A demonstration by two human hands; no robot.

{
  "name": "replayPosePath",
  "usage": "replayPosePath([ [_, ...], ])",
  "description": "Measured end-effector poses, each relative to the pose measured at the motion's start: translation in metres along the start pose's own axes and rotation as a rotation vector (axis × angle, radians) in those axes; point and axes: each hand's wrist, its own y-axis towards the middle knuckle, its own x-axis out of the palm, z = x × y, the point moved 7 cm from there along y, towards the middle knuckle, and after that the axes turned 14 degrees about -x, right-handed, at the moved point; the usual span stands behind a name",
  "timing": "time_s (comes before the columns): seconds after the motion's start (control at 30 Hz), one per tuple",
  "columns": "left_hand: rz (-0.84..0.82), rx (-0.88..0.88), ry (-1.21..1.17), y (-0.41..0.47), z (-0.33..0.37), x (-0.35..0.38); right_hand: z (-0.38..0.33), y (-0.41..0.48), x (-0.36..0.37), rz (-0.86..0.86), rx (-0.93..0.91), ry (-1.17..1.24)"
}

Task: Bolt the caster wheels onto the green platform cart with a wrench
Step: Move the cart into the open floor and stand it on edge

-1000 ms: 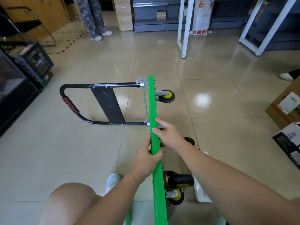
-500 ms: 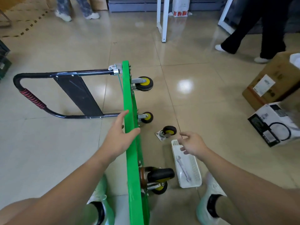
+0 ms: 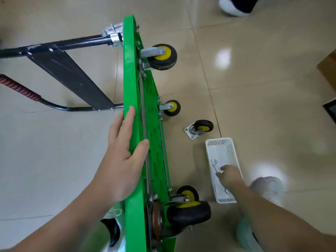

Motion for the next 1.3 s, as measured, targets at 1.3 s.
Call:
replayPosePath([
  [1.3, -0.013, -0.027, 0.021, 0.007, 0.0, 0.009, -0.04, -0.014, -0.035, 0.126, -0.006, 0.316],
])
